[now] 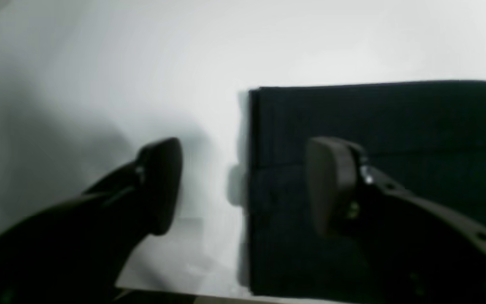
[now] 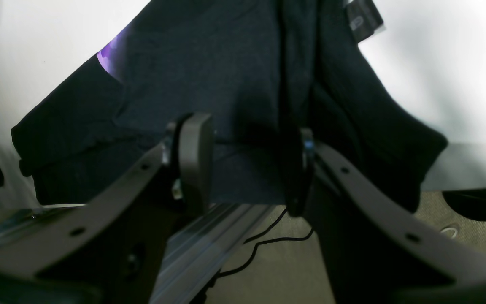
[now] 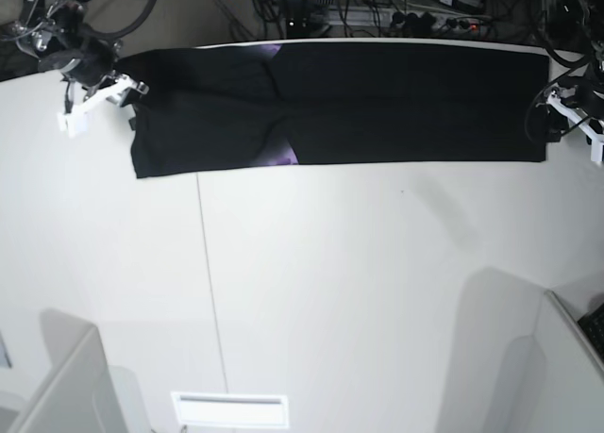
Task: Fold the T-shirt properly
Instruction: 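Release the hem and reposition both grippers at the strip ends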
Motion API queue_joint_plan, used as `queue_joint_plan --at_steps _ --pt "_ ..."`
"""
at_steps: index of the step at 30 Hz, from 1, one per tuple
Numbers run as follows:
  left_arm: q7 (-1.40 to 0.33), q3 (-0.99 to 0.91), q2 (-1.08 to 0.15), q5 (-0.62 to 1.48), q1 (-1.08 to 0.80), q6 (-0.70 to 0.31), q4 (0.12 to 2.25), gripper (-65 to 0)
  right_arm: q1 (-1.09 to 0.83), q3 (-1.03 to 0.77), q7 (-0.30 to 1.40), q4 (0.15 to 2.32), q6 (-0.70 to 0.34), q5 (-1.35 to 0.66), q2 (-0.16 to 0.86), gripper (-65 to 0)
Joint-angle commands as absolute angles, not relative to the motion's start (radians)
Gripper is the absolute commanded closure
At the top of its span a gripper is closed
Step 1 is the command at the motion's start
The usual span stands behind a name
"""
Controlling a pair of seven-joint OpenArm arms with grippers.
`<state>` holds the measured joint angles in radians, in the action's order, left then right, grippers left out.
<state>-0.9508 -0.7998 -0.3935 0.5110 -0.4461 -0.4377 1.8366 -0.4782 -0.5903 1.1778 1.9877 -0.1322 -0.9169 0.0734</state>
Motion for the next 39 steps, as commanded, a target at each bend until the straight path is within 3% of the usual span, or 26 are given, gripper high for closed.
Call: queue_joint_plan --at_steps 1,3,5,7,8,9,10,15,23,31,39 --pt "-0.931 -0.832 -0.415 0.519 -0.446 -0.433 1.857 -46.7 -0.479 -0.598 1.136 2.003 -0.139 -0.935 0.084 -22.5" --pt "-0.931 -0.86 -0.412 0.519 -0.444 -0.433 1.867 -45.3 -0.479 -0.59 1.084 2.005 -0.143 -0.935 0.084 -21.5" --pt "-0.931 -0.86 -0.397 0.521 -0.444 -0.433 1.876 -39.0 -0.472 -0.587 1.05 2.005 -0.143 -0.937 0.084 -17.0" --pt "-0.931 -0.863 -0.374 0.535 -0.438 -0.433 1.871 -24.7 -0.449 -0.558 1.038 2.005 -0.145 -0.937 0.084 -6.3" --pt "-0.931 -0.862 -0.364 0.549 -0.438 -0.433 1.865 -13.3 -0.438 -0.535 1.038 2.002 -0.145 -0.937 0.087 0.0" --pt "-0.931 -0.86 -0.355 0.562 -0.438 -0.433 1.863 -2.8 -0.429 -0.51 1.036 1.998 -0.145 -0.937 0.094 0.0" --pt "-0.931 -0.858 -0.341 0.572 -0.438 -0.433 1.862 0.0 -0.417 -0.486 1.036 1.994 -0.145 -0.937 0.096 0.0" --pt "-0.924 -0.799 -0.285 0.567 -0.435 -0.433 1.854 0.0 -0.392 -0.426 1.035 1.937 -0.143 -0.931 0.096 0.0" --pt "-0.921 -0.723 -0.285 0.547 -0.383 -0.432 1.666 0.0 -0.384 -0.325 0.946 1.888 -0.143 -0.659 0.067 0.0" --pt "-0.872 -0.677 -0.269 0.295 -0.248 -0.432 1.524 0.0 -0.3 -0.294 0.783 1.592 -0.143 -0.573 0.074 0.0" --pt "-0.871 -0.601 -0.271 0.216 -0.015 -0.432 1.313 0.0 -0.156 -0.295 0.771 1.498 -0.142 -0.519 0.074 0.0"
